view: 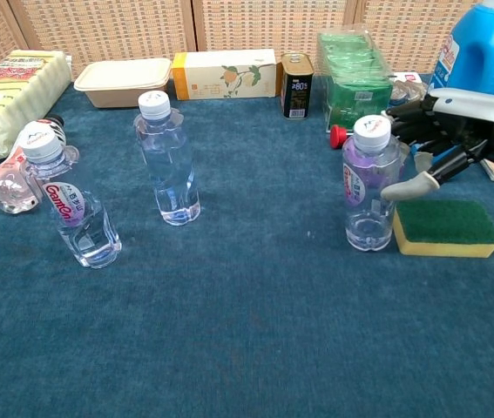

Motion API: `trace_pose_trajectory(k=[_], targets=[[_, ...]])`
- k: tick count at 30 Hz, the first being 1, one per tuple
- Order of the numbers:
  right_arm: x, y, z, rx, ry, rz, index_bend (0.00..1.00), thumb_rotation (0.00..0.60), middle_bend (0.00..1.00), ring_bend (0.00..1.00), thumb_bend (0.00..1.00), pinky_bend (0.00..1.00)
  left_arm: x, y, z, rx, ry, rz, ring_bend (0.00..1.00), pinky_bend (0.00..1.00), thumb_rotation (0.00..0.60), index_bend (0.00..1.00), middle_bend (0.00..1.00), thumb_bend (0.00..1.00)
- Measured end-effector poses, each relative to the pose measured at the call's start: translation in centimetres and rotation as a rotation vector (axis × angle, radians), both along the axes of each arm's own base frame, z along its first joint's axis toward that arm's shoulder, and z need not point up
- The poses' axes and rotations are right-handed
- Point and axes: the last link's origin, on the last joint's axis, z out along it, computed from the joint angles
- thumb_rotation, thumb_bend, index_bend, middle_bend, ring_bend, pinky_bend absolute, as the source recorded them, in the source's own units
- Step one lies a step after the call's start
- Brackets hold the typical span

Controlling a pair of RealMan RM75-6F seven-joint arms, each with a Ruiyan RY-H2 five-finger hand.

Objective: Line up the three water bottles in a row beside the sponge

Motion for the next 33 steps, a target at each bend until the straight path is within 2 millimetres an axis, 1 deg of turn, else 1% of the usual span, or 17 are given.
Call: trace_pose_trajectory(k=[4, 6, 10, 14, 19, 21, 23, 29, 33], targets=[[-0.3, 0.1, 0.4, 0.009, -0.008, -0.003, 0.30, 0.600, 0.37, 0.34, 0.26, 0.61, 0.0, 0.0, 0.1, 0.003, -0.007, -0.001, 0.00, 0.07, 0.600, 0.00, 0.00, 0.21], [-0.5, 0.2, 0.8, 0.010, -0.009, 0.002, 0.27, 0.600, 0.32, 0.30, 0.25, 0.56, -0.1, 0.0, 0.1, 0.003, -0.008, 0.000, 0.00, 0.07, 0.600, 0.00, 0.00, 0.21], [-0.9, 0.4, 1.9, 0.002, -0.006, 0.005, 0.26, 0.600, 0.28, 0.25, 0.25, 0.48, 0.0, -0.1, 0.1, -0.001, -0.009, -0.004, 0.00, 0.07, 0.600, 0.00, 0.00, 0.21], [-1.7, 0.9, 3.2, -0.009, 0.008, 0.005, 0.22, 0.600, 0.23, 0.20, 0.25, 0.35, 0.0, -0.1, 0.2, 0.001, -0.014, -0.005, 0.00, 0.07, 0.600, 0.00, 0.00, 0.21], [-2.9, 2.1, 5.3, -0.016, 0.049, 0.002, 0.11, 0.600, 0.11, 0.06, 0.22, 0.21, -0.1, -0.2, 0.3, 0.000, -0.023, -0.007, 0.00, 0.07, 0.600, 0.00, 0.00, 0.21], [-3.6, 2.9, 6.6, -0.025, 0.083, -0.003, 0.08, 0.600, 0.07, 0.02, 0.18, 0.17, -0.1, -0.1, 0.3, -0.001, -0.030, -0.008, 0.00, 0.07, 0.600, 0.00, 0.00, 0.21], [-4.4, 3.8, 8.2, -0.045, 0.122, -0.008, 0.07, 0.600, 0.05, 0.01, 0.15, 0.15, -0.1, -0.1, 0.4, -0.001, -0.041, -0.011, 0.00, 0.07, 0.600, 0.00, 0.00, 0.21], [-6.7, 7.0, 12.3, -0.142, 0.206, -0.037, 0.07, 0.600, 0.05, 0.01, 0.11, 0.15, -0.5, 0.7, 0.5, -0.015, -0.076, -0.007, 0.00, 0.07, 0.600, 0.00, 0.00, 0.20], [-8.1, 9.4, 13.8, -0.193, 0.228, -0.066, 0.07, 0.600, 0.05, 0.01, 0.10, 0.15, -0.8, 1.6, 0.1, -0.068, -0.092, 0.002, 0.00, 0.07, 0.600, 0.00, 0.00, 0.20]])
